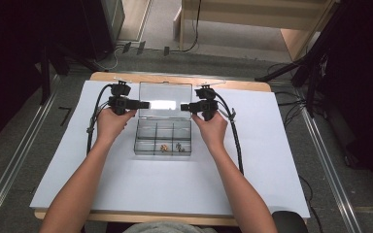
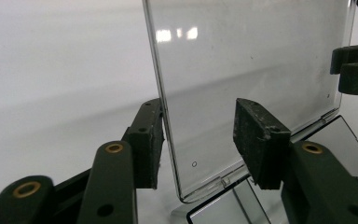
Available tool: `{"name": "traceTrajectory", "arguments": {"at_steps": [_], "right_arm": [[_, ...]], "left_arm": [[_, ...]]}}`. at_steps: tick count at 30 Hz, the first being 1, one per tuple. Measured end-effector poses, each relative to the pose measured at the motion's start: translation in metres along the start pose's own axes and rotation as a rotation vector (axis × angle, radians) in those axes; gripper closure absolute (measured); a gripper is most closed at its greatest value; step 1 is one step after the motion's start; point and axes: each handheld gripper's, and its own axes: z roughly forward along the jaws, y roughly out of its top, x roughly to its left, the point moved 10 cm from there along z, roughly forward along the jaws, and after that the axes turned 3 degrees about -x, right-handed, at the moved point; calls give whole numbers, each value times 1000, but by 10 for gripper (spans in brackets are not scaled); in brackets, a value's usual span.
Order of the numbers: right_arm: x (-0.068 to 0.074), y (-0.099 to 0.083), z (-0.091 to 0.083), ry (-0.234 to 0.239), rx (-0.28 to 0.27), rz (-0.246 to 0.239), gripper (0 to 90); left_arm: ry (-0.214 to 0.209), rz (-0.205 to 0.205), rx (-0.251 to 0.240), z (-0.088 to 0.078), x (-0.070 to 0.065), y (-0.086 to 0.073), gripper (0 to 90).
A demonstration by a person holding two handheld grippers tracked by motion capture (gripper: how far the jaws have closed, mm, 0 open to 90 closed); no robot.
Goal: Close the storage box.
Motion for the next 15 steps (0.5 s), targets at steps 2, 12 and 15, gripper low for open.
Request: {"name": "traceTrajectory", "arguments": {"at_steps": [2, 12, 15], "right_arm": [[0, 0, -4, -4, 1, -19, 607], [4, -2, -18, -36, 8, -103, 718], [6, -4, -22, -40, 15, -126, 729]], "left_arm": [[3, 10, -13, -3, -1, 1, 579], [-13, 83, -35, -18, -5, 0, 678], [-26, 101, -35, -21, -6, -2, 693]]}}
